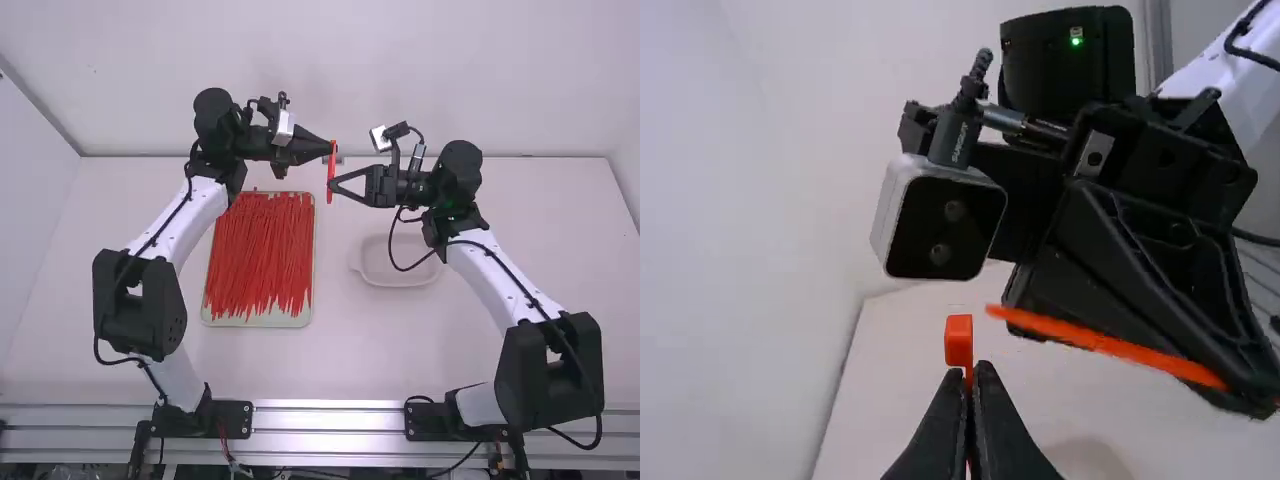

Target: Fasten the cable tie

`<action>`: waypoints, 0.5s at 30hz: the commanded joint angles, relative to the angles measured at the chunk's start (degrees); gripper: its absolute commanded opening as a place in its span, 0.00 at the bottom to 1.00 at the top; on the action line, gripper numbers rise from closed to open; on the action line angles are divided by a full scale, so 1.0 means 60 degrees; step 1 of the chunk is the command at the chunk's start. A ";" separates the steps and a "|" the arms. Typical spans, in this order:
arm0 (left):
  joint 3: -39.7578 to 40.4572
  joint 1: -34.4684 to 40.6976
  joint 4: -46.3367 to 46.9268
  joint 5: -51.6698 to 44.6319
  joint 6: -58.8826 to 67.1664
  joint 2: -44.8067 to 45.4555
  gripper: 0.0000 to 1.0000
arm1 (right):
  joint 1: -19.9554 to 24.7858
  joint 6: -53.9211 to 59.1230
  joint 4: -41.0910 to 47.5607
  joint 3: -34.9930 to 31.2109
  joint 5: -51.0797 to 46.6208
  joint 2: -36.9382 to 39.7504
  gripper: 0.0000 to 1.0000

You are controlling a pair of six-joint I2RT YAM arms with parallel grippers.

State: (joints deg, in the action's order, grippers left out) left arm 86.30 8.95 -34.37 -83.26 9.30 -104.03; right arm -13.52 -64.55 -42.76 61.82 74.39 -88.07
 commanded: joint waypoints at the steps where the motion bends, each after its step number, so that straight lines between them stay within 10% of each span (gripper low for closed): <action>1: 0.0248 0.0062 -0.0025 0.0044 0.0739 0.0033 0.02 | 0.0069 -0.0543 -0.0317 0.0189 0.0022 0.0062 0.00; 15: 0.0248 0.0025 -0.0535 0.0058 0.0780 0.0033 0.02 | -0.0197 -0.0488 -0.0306 0.0189 0.0044 0.0058 0.00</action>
State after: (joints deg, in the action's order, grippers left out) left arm 86.30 8.95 -37.19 -82.72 13.39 -104.03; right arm -14.46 -67.51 -44.34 61.82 74.37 -88.05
